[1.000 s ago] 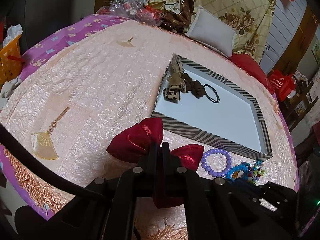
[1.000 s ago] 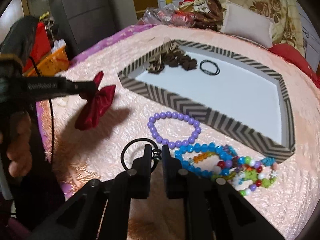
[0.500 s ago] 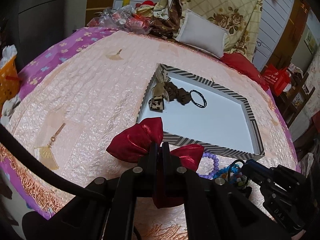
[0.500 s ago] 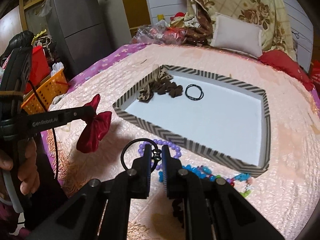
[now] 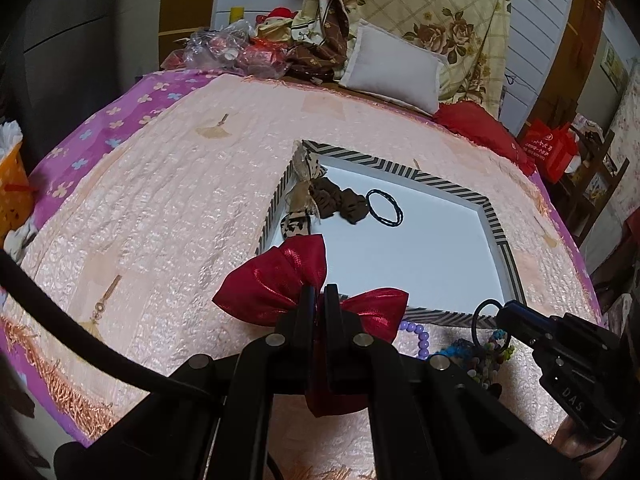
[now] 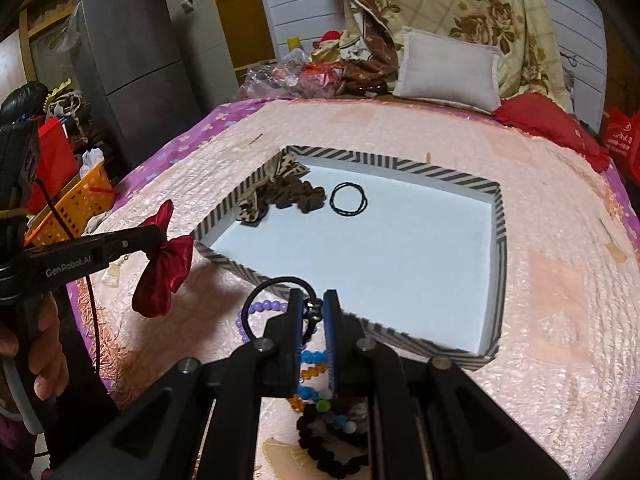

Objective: Organize jewelry
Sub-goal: 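Carry the red bow and black ring into the tray and open both tools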

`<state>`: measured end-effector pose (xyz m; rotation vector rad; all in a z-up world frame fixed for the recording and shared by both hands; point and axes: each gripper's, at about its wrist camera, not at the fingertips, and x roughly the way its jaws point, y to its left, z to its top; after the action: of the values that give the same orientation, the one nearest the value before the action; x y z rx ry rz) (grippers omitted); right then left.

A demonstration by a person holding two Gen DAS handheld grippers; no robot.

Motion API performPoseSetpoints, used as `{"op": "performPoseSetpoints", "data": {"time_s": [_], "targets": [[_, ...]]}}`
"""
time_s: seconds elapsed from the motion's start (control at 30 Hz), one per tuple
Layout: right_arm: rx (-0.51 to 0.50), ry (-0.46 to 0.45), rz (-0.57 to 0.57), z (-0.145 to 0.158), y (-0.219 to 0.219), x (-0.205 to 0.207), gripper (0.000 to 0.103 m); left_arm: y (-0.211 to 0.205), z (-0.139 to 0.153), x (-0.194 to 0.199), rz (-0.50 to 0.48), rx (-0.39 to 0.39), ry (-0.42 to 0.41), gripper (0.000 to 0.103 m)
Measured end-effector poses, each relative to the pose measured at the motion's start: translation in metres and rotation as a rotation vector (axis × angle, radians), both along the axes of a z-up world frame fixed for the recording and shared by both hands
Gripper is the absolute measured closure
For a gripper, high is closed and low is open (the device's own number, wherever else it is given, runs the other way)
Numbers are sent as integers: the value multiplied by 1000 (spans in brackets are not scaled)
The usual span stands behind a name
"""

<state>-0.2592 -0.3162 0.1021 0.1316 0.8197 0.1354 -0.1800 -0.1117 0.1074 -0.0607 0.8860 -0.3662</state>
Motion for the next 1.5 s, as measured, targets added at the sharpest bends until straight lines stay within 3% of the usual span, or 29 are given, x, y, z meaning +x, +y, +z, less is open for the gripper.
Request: {"op": "performPoseSetpoints", "data": {"time_s": [0.2, 0.53, 0.83, 1.23, 1.5], "targets": [[-19, -8, -21, 3, -10, 12, 93, -9, 1, 8, -13, 16, -9, 101], [-8, 23, -61, 3, -36, 56, 93, -18, -2, 41, -29, -22, 29, 101], [-55, 97, -85, -12, -48, 110, 93, -40, -17, 78, -67, -73, 106, 101], [-40, 231, -157, -58, -74, 200, 93, -62, -53, 128, -49, 10, 163, 101], [-23, 254, -189, -78, -80, 227, 93, -62, -63, 136, -41, 29, 161, 101]]}}
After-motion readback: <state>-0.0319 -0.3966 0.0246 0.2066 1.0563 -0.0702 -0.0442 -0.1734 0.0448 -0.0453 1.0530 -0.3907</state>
